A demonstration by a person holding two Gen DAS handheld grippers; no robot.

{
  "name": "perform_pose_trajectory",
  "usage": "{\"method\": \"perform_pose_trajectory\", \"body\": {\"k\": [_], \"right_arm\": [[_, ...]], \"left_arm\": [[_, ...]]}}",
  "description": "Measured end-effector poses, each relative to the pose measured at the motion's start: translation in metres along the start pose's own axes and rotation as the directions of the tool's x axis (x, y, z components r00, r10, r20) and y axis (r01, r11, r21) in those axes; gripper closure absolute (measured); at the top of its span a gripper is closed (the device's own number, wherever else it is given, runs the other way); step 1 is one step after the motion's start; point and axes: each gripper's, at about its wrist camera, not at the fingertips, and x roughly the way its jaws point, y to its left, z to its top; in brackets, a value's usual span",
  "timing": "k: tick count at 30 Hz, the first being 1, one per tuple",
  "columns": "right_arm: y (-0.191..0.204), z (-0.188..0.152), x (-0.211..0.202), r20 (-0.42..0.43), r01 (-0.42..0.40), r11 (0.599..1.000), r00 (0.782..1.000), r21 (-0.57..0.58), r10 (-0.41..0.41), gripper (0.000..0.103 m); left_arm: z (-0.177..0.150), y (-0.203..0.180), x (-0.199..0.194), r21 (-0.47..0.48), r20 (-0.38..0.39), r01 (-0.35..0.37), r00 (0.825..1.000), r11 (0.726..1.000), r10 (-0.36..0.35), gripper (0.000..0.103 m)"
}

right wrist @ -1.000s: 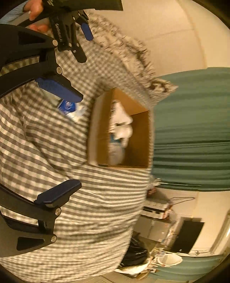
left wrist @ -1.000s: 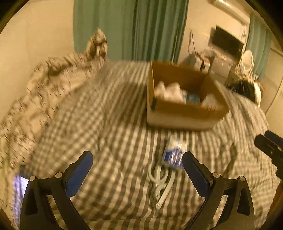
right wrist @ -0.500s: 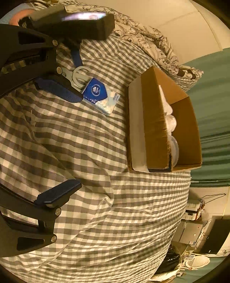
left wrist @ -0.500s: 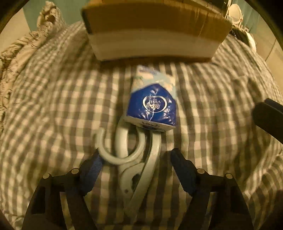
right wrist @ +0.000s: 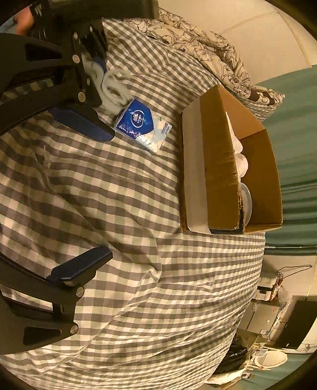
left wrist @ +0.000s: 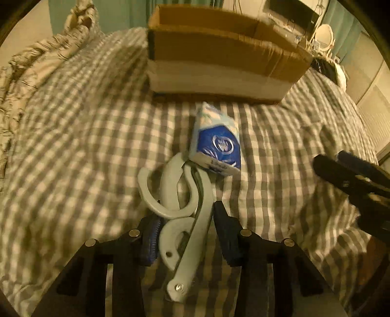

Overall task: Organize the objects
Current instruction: 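Grasp the green hanger with the left tool while the right tool grasps the blue tissue pack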

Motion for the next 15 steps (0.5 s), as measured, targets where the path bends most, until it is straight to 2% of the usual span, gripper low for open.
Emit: {"method": "perform_pose_trajectory", "body": {"k": [2, 3, 6, 10, 15], "right_arm": [[0.004, 0.000, -0.001, 0.004, 0.004, 1.000, 1.000, -0.006, -0.004, 0.014], [0.008, 0.000, -0.002, 0.004, 0.005, 1.000, 1.000, -0.009, -0.005, 0.014], [0.018, -0.001, -0.002, 0.002, -0.023, 0.999, 1.000, -0.022, 0.023, 0.014], [0.037, 0.001, 0.004, -0.015, -0.051, 0.997, 0.999, -0.063, 0.050, 0.014], [0.058, 0.012, 0.022, -0.043, -0.077, 0.993, 0.996, -0.090, 0.074, 0.014]], "left_arm": [[0.002, 0.009, -0.014, -0.007, 0.033, 0.001, 0.999, 1.000, -0.001, 0.084], [0.004, 0.016, -0.020, -0.016, 0.046, -0.006, 0.999, 1.000, 0.007, 0.087], [0.013, 0.036, -0.028, -0.050, 0.076, -0.037, 0.996, 0.998, 0.041, 0.089], [0.025, 0.057, -0.025, -0.118, 0.081, -0.009, 0.997, 0.993, 0.018, 0.092], [0.029, 0.065, -0.026, -0.142, 0.109, 0.011, 0.994, 0.990, 0.004, 0.093]]}}
